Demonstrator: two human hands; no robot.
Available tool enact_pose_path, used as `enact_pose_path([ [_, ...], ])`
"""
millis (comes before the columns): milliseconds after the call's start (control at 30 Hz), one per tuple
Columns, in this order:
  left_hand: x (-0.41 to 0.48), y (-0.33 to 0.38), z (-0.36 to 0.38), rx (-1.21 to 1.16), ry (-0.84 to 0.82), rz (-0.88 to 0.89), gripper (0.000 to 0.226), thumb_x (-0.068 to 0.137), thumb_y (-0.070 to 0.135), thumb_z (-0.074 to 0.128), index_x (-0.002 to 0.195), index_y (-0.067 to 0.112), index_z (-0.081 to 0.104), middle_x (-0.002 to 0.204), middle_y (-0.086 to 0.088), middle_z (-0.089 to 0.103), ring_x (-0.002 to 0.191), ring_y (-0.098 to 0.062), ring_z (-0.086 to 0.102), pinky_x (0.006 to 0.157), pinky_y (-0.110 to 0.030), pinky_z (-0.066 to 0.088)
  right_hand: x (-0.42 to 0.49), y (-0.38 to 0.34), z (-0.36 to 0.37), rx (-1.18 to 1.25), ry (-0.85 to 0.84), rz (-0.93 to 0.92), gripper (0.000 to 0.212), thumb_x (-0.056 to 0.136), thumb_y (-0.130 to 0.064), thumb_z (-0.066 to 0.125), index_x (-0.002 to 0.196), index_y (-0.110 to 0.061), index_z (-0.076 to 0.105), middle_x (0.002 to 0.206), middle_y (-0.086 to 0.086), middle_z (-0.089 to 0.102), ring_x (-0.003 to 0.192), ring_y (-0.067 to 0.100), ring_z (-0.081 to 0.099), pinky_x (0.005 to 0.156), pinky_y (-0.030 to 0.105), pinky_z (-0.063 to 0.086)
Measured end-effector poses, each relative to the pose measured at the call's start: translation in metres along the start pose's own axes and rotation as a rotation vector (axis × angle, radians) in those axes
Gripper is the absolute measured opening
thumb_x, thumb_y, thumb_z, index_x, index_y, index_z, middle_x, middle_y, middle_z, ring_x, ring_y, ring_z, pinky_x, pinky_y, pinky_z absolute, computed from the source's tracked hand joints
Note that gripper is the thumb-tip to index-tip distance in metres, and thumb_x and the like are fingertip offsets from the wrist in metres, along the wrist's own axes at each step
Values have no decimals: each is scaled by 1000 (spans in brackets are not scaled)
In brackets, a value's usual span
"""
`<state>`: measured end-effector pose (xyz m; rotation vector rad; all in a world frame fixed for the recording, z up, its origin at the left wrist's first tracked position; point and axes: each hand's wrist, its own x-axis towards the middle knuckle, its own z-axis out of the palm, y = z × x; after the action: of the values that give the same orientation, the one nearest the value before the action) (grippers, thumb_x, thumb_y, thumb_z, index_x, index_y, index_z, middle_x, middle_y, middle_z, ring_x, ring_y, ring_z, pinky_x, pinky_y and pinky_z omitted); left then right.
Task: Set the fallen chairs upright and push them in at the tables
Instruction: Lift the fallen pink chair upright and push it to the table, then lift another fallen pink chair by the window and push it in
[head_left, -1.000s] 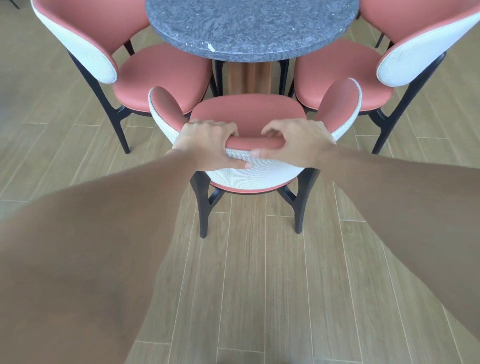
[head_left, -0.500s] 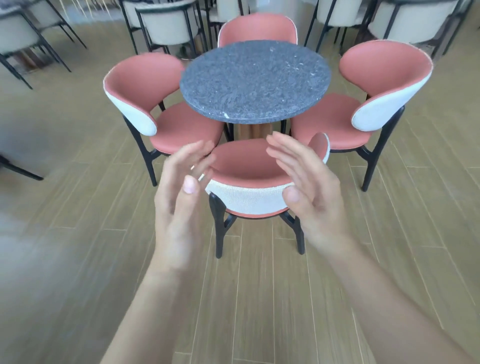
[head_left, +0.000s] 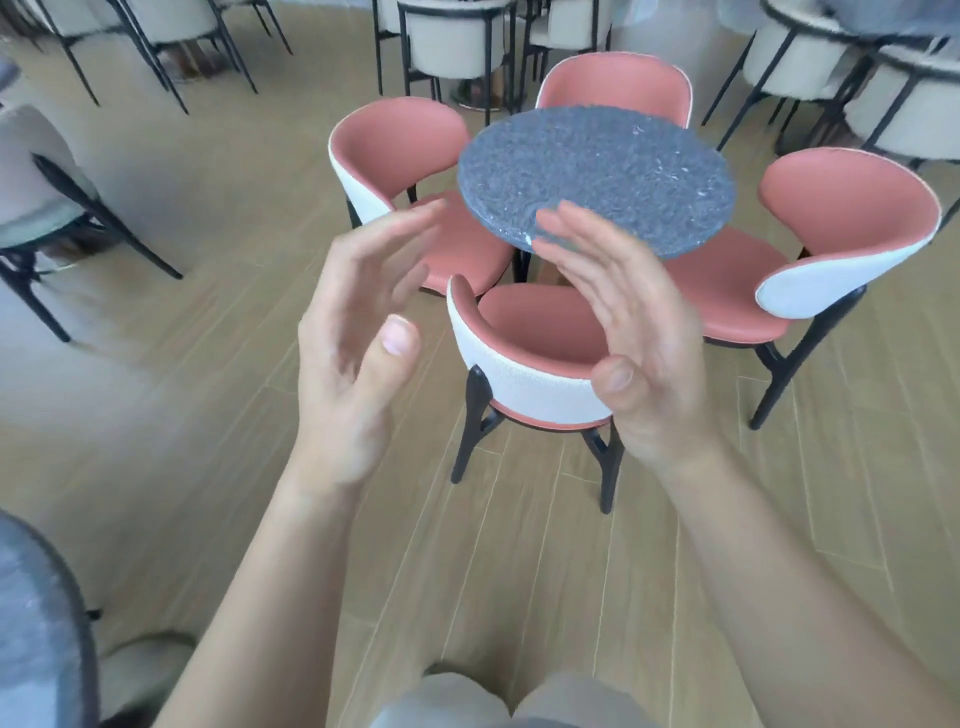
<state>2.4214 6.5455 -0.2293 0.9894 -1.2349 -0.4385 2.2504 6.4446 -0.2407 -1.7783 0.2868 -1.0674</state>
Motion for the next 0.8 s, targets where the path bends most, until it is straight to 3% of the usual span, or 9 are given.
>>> enact_pose_path([
  [133,-1,15,-29,96,81,-19,66,94,71,58,139,23,50,148,3,55,146,-30,50,115,-41,42,19,6,17,82,-114,-85,96,87,-78,58,150,-8,42,153,13,52,145,32,51,120,44,39],
  [333,-20,53,-68,265,373,-6,62,93,74,56,138,32,54,153,-4,52,147,-33,48,116,-48,42,66,13,62,198,-366,-117,94,87,-78,60,150,-9,47,154,11,53,143,33,53,120,57,39],
  [433,-51,82,-66,363,574,33,60,94,73,56,139,32,54,152,0,54,147,-34,48,116,-48,41,82,9,93,327,-593,-227,90,88,-77,59,149,-11,47,153,11,54,141,34,55,118,61,39],
  [633,-139,143,12,618,1038,77,56,96,70,58,137,32,54,150,1,55,147,-35,48,118,-51,39,56,-26,147,705,-1039,-324,87,90,-74,60,144,-7,49,148,18,55,139,37,55,117,52,40],
  [800,-216,203,122,846,1403,53,60,95,69,57,136,26,50,148,0,55,147,-33,49,120,-54,38,-31,-84,162,970,-1338,-373,85,95,-67,60,142,3,47,147,23,52,138,39,53,115,62,40],
])
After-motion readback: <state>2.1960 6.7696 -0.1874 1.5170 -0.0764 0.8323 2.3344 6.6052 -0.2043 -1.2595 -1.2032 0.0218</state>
